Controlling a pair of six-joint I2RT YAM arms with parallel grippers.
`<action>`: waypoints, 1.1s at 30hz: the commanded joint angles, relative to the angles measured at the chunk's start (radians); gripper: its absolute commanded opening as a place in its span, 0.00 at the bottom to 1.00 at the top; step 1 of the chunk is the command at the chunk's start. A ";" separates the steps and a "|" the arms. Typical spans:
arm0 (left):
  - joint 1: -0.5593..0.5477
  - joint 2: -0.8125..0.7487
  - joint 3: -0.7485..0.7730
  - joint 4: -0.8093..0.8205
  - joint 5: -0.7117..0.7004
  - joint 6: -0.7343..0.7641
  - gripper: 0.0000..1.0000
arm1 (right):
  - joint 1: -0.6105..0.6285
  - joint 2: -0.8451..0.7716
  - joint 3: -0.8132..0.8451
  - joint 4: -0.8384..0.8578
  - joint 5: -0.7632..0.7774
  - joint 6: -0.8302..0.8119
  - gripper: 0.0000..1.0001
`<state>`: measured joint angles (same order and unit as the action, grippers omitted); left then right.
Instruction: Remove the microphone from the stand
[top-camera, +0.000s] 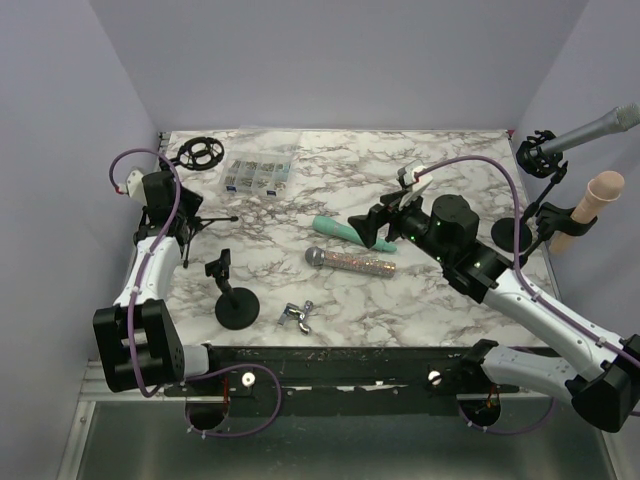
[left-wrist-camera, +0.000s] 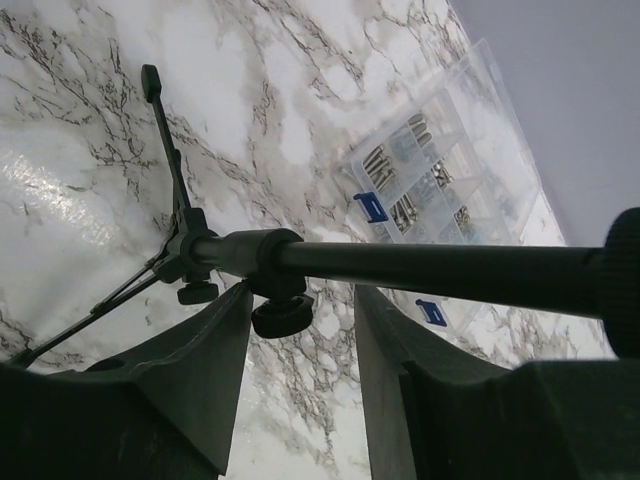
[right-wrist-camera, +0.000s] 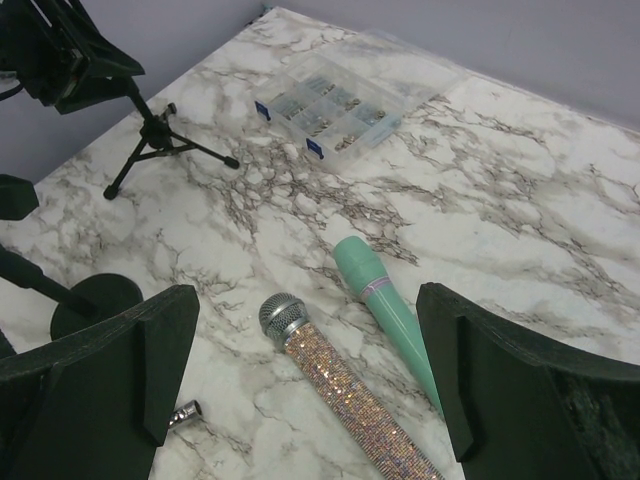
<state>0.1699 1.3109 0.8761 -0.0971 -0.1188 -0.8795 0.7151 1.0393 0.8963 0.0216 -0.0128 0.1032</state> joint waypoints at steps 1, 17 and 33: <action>0.007 -0.017 -0.004 0.038 0.004 0.002 0.45 | 0.004 0.016 -0.002 0.015 -0.007 -0.015 1.00; 0.007 -0.033 -0.104 0.135 -0.005 -0.030 0.00 | 0.004 0.007 0.001 0.012 -0.015 -0.014 1.00; 0.110 0.146 -0.533 1.124 0.303 -0.330 0.00 | 0.004 0.029 -0.012 0.029 -0.025 -0.009 1.00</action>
<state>0.2394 1.3293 0.4328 0.7521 0.0261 -1.0878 0.7151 1.0584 0.8963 0.0223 -0.0147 0.1024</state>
